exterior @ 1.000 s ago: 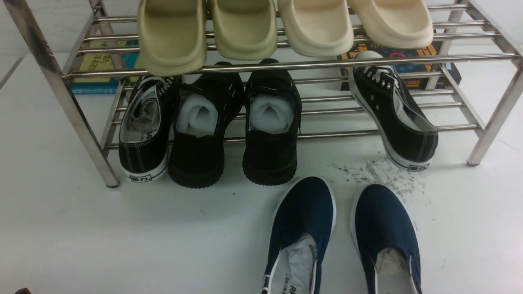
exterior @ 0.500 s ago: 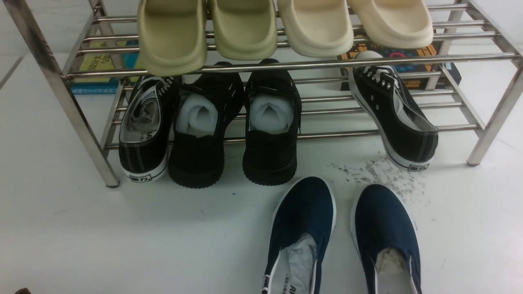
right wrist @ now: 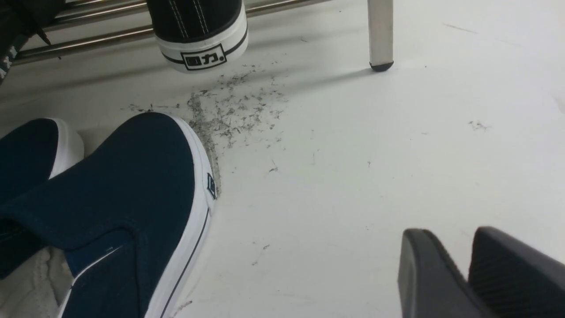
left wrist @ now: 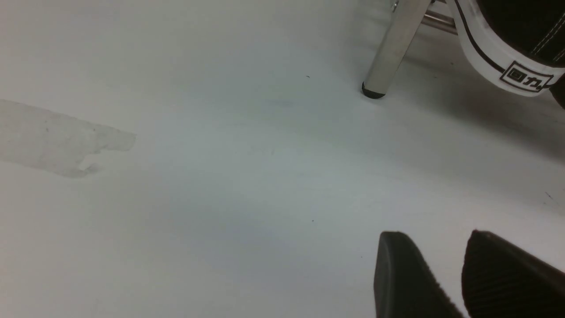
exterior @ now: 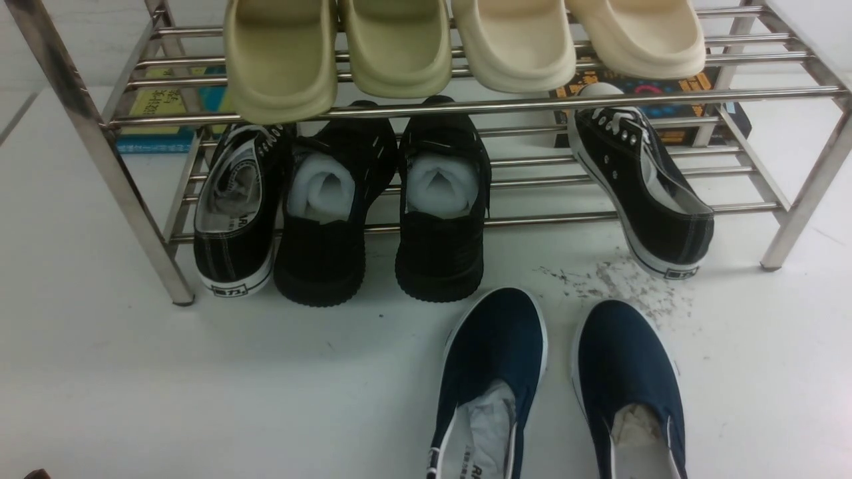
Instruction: Take the shoes off the shelf with your hand on the white table.
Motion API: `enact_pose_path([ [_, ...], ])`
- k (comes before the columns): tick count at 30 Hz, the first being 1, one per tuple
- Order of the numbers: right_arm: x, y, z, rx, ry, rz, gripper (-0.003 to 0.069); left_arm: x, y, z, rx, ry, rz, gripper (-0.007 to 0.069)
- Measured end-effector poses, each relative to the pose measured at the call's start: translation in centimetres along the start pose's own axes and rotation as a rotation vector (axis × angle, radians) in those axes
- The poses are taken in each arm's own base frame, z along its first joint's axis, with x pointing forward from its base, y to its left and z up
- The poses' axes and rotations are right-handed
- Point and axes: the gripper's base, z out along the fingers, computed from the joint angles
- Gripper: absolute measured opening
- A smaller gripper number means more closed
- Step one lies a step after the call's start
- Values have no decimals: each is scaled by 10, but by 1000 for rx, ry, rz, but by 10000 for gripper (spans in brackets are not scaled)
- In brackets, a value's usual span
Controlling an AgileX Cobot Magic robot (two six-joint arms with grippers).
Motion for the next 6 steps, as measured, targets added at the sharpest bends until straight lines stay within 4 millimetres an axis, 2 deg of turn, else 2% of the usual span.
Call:
enact_pose_path([
  [6, 0, 0, 0, 0, 0, 0, 187, 0, 0, 0, 0, 0, 0, 239],
])
